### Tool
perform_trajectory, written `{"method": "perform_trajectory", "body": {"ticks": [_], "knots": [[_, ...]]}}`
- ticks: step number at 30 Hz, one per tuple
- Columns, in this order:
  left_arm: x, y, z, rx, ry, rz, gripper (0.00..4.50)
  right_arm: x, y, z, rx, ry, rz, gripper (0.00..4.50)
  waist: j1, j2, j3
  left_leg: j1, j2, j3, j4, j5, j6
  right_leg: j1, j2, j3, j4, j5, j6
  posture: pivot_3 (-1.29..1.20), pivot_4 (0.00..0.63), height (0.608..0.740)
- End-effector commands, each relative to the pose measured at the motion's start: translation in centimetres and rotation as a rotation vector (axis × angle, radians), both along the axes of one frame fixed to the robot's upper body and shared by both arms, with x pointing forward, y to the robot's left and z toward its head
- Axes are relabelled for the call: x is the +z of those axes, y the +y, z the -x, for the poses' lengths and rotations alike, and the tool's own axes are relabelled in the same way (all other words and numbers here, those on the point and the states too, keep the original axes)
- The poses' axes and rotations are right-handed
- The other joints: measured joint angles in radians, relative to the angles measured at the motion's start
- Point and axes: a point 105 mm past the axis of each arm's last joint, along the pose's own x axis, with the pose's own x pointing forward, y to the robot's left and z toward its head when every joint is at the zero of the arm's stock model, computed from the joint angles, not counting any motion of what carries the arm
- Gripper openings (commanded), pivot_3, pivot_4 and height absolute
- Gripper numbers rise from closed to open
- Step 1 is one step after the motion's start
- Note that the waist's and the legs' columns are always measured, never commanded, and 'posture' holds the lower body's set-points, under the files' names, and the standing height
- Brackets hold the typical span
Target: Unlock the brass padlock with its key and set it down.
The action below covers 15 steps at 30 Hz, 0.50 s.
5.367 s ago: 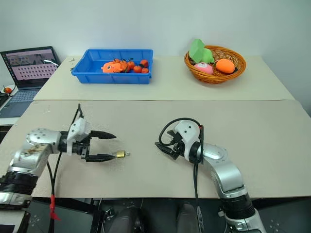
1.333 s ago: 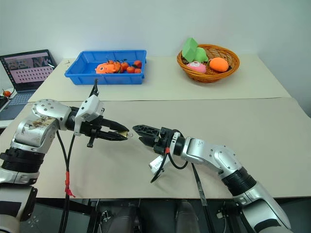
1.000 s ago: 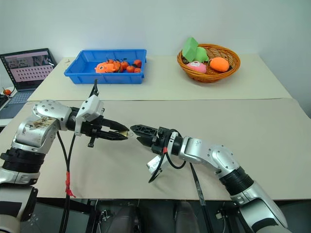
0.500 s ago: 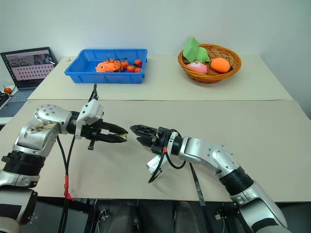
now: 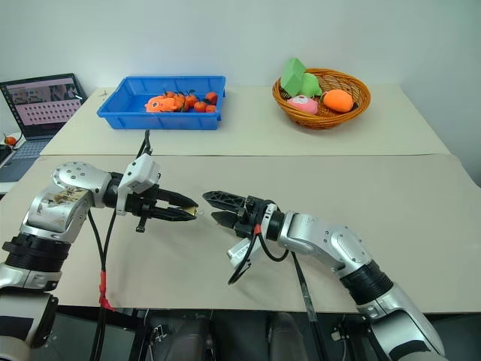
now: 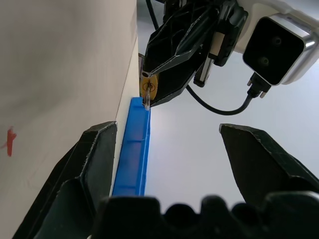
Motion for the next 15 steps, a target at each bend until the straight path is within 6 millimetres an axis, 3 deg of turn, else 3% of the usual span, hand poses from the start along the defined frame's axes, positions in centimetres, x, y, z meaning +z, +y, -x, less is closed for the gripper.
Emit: {"method": "perform_trajectory", "body": {"ticks": [1, 5, 15], "knots": [[0.90, 0.00, 0.01, -0.009, -0.046, -0.003, 0.83, 2.05, -0.11, 0.11, -0.003, -0.024, -0.078, 3.85, 0.000, 0.000, 0.000, 0.000, 0.000, 0.000, 0.000, 0.000, 0.000, 0.000, 0.000, 0.000, 0.000, 0.000, 0.000, 0.00, 0.150, 0.644], [0.90, -0.04, 0.01, -0.011, -0.048, -0.005, 0.83, 1.86, -0.41, -0.62, -0.052, 0.013, -0.095, 3.85, 0.001, 0.000, 0.000, 0.000, 0.000, 0.000, 0.000, 0.000, 0.000, 0.000, 0.000, 0.000, 0.000, 0.000, 0.000, 0.00, 0.150, 0.644], [1.08, -0.19, 0.11, -0.019, -0.050, -0.003, 0.83, 2.33, -0.07, -0.09, -0.030, 0.034, -0.114, 3.85, 0.001, 0.000, 0.000, 0.000, 0.000, -0.001, 0.000, 0.000, 0.000, 0.000, 0.000, 0.000, 0.000, 0.000, 0.000, 0.00, 0.150, 0.644]]}}
